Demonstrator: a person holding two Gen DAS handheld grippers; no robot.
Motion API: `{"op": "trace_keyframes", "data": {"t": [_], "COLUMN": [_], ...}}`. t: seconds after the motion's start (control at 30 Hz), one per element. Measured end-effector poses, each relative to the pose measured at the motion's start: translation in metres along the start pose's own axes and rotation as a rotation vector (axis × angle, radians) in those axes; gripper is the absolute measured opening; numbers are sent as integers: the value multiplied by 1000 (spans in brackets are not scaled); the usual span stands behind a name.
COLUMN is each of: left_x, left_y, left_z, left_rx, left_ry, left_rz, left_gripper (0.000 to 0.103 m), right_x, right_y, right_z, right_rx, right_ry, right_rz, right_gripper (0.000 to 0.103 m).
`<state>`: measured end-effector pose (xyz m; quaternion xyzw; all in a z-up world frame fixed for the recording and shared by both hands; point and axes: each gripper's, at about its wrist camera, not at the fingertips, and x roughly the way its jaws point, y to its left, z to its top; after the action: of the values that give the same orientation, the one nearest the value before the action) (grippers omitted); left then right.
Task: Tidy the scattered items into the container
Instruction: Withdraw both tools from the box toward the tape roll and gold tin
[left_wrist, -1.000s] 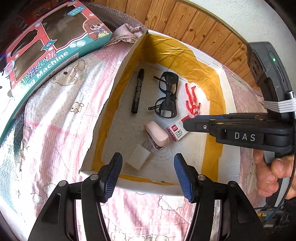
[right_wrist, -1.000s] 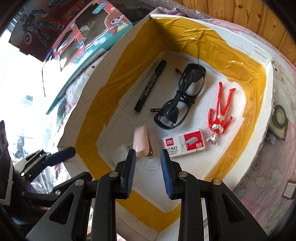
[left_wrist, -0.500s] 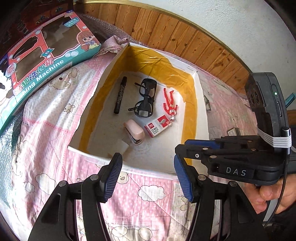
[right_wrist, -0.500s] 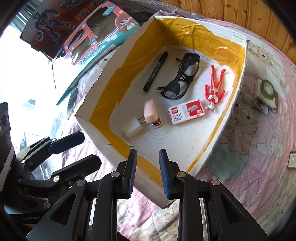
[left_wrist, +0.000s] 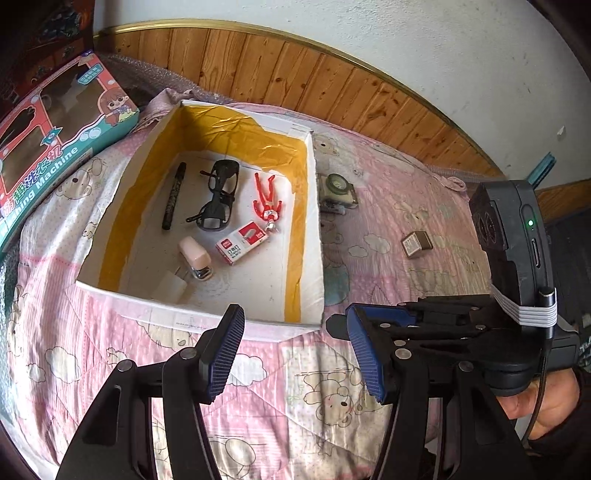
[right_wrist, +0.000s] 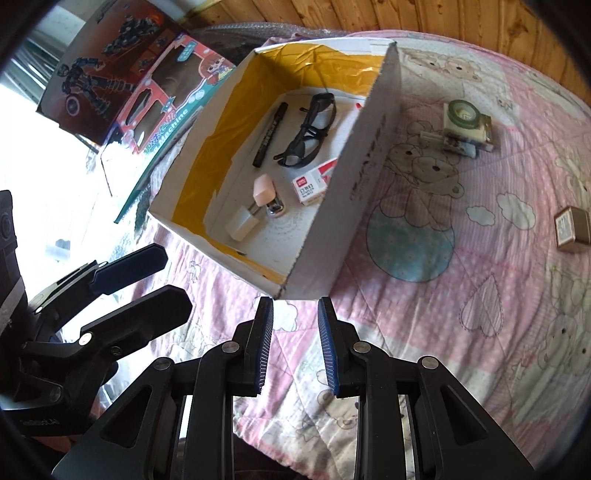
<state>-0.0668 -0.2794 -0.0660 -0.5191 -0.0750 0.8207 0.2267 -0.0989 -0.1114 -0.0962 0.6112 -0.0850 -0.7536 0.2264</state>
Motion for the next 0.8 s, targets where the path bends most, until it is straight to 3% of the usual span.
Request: {"op": "trace_keyframes", "data": {"t": [0.47,0.8], "left_x": [49,102], "left_y": [-82,-120], "left_z": [22,80], "left_rx": [142,164], "left_ry": [83,97], "left_rz": [-74,-58], "left_gripper": [59,67], "right_x": [-44,-78], "right_y": [-98,-176], "right_z": [-30,-25], "right_rx": [229,362], "right_ry": [-73,-155], "right_rz": [-27,-89], "right_gripper": [28,29]}}
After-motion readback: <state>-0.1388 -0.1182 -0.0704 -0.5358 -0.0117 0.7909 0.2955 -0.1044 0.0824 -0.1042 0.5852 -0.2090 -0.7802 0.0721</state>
